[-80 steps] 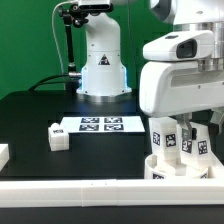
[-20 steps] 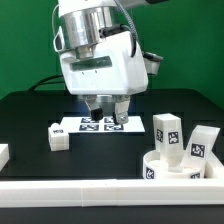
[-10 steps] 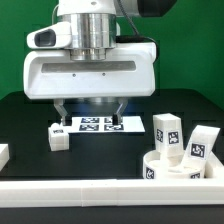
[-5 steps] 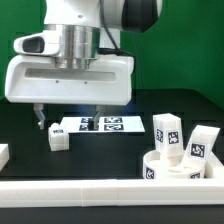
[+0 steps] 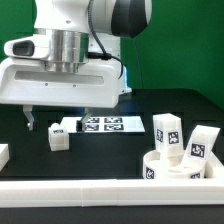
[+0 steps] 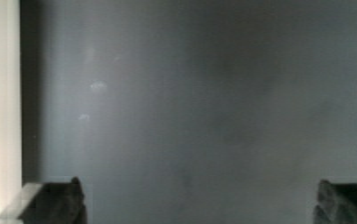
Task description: Assemble stool
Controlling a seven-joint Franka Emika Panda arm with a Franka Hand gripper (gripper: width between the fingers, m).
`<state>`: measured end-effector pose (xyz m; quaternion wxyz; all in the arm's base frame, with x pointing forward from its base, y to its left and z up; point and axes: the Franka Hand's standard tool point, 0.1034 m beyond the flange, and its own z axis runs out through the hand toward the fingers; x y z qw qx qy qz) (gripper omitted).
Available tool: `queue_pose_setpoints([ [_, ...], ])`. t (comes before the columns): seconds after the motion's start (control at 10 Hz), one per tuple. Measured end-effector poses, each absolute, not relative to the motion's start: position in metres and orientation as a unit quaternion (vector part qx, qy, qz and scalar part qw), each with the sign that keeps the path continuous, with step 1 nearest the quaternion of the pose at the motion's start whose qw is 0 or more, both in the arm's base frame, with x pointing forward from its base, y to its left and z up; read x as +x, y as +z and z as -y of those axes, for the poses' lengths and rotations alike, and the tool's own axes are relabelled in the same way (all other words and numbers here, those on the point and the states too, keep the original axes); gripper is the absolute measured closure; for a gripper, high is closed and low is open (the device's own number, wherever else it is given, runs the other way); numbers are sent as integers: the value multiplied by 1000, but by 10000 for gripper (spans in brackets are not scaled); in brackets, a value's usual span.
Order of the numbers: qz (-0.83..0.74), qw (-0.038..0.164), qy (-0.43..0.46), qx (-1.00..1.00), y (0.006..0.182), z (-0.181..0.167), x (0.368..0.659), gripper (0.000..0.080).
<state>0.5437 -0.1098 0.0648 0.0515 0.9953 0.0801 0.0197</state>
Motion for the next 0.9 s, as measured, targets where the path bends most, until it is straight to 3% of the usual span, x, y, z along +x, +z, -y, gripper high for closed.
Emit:
queue_pose_setpoints([
  [0.1,-80,38,-22,996,61,109,538,150],
  [0.2,-82,42,-37,995,56,111,537,150],
  [0.7,-75,20,-187,979,33,114,492,150],
  [0.9,-74,19,-233,970,32,111,495,150],
])
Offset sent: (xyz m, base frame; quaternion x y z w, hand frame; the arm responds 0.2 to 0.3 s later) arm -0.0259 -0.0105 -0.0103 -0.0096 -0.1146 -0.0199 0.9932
